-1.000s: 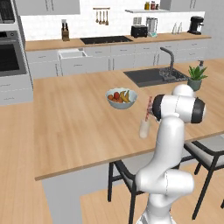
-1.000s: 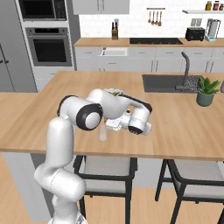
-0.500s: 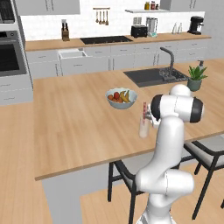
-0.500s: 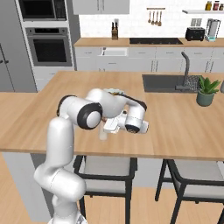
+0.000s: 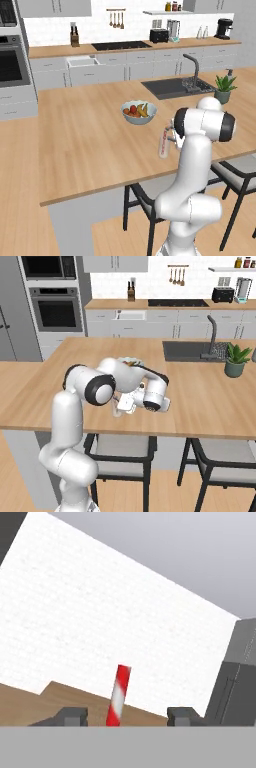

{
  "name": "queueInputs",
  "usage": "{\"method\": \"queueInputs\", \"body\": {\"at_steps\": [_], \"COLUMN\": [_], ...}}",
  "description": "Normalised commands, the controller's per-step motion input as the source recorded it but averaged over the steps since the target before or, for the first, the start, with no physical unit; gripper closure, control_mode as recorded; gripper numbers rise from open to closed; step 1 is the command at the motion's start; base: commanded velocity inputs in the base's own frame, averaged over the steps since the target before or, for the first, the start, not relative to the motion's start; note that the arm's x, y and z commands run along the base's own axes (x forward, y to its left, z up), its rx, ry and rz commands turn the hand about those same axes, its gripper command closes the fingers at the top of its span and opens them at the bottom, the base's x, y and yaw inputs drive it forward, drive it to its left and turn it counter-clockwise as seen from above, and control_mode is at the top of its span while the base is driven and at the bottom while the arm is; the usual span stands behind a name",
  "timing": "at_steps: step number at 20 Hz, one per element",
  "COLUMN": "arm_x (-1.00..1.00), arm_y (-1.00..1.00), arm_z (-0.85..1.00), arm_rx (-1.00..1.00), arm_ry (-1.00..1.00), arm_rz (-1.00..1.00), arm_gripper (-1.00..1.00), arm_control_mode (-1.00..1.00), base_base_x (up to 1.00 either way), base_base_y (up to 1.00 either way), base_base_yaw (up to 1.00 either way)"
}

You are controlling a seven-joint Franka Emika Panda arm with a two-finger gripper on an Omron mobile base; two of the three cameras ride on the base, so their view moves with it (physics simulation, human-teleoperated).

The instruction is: Take a straw from the drawer in front and place it inside the glass cup on the dining counter.

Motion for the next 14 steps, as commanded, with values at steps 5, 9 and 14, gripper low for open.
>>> {"method": "queueInputs", "body": {"at_steps": [5, 9, 14], "arm_x": [-0.08, -0.5, -0.73], "arm_y": [0.0, 0.0, 0.16], "arm_z": [0.37, 1.0, 0.84], "arm_rx": [0.06, 0.22, -0.16], "arm_ry": [-0.14, -0.03, -0.02], "arm_rz": [0.0, -0.1, -0.2], "arm_gripper": [-1.0, -1.0, -1.0], "arm_control_mode": [-1.0, -1.0, -1.0], "base_base_x": [0.0, 0.0, 0.0], "base_base_y": [0.0, 0.0, 0.0], "base_base_yaw": [0.0, 0.0, 0.0]}}
